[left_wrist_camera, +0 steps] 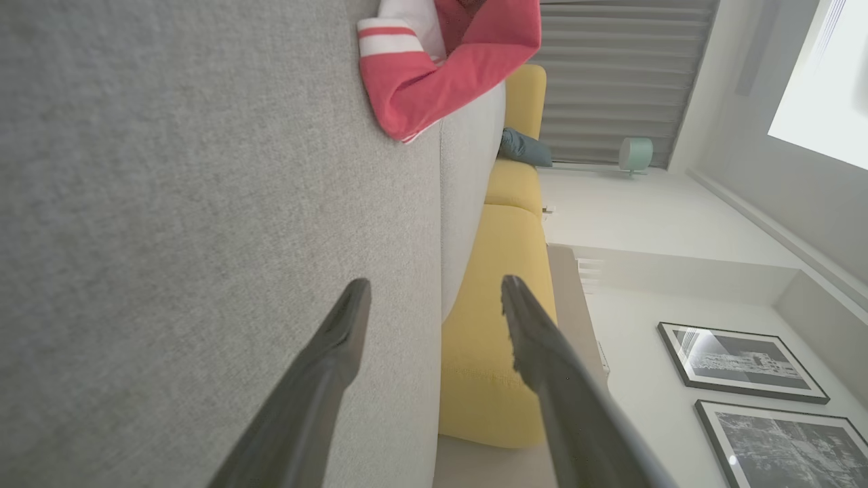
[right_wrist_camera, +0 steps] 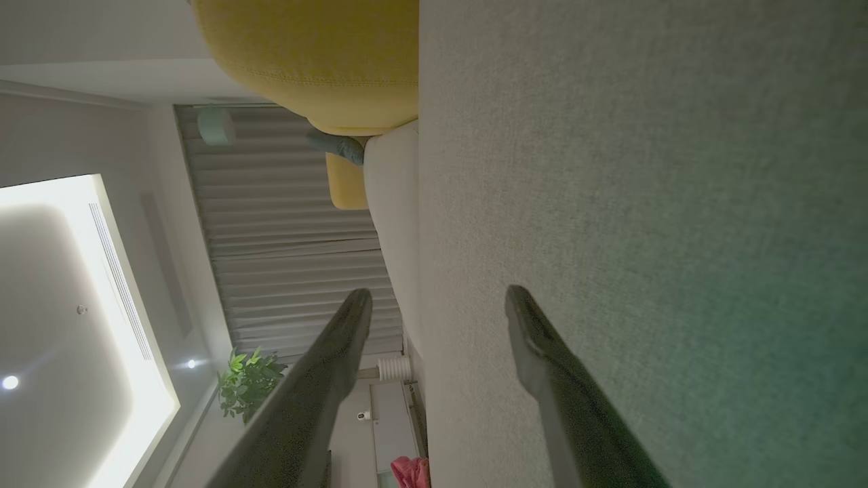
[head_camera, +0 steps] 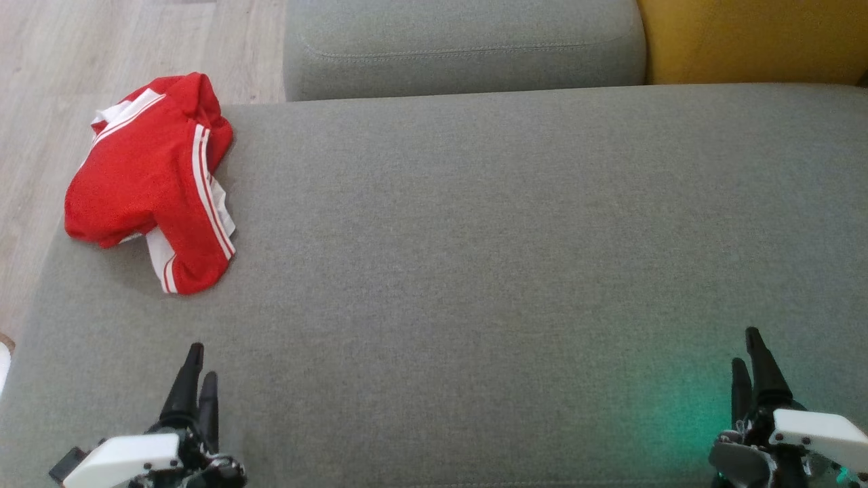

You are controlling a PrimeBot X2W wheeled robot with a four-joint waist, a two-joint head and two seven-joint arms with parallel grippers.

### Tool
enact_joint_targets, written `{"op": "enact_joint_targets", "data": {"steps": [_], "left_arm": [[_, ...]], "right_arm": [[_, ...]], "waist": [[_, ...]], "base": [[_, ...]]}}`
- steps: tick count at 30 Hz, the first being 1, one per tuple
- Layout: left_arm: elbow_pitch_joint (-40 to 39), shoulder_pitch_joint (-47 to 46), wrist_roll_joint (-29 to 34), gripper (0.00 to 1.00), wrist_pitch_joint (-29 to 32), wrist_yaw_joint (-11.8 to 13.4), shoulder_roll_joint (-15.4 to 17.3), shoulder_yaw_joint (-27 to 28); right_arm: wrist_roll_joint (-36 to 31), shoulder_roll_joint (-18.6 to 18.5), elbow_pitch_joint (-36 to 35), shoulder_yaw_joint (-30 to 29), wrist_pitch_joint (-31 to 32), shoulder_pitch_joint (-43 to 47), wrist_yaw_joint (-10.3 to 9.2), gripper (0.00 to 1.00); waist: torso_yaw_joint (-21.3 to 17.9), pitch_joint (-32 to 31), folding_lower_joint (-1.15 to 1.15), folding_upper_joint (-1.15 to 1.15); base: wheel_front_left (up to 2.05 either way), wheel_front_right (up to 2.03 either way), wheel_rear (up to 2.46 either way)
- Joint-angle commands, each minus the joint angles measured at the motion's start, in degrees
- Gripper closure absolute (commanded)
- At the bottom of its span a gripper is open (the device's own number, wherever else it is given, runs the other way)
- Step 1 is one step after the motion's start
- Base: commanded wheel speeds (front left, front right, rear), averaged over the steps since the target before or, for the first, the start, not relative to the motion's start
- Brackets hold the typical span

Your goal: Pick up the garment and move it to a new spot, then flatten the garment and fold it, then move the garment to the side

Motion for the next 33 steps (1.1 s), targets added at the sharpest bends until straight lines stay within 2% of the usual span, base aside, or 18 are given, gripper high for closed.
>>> {"op": "enact_joint_targets", "data": {"steps": [1,15,33], "left_arm": [[-2.6,-2.5,1.0,0.00,-0.7,0.0,0.5,0.1],[-6.5,-2.7,8.1,0.00,-3.1,0.9,0.6,-1.6],[-10.1,-3.0,26.7,0.00,-6.2,1.7,0.7,-5.1]], "right_arm": [[-0.9,-0.1,-2.3,0.3,-0.6,-2.0,0.05,0.00],[-10.4,-0.2,-6.0,1.6,-3.0,-2.2,0.10,0.00],[-26.0,-0.3,-10.4,4.4,-6.0,-1.7,0.16,0.00]], "waist": [[0.0,0.0,0.00,0.00],[0.1,0.2,0.00,0.00],[0.5,0.4,0.00,0.00]], "base": [[0.00,0.00,0.00],[0.00,0.00,0.00],[0.00,0.00,0.00]]}}
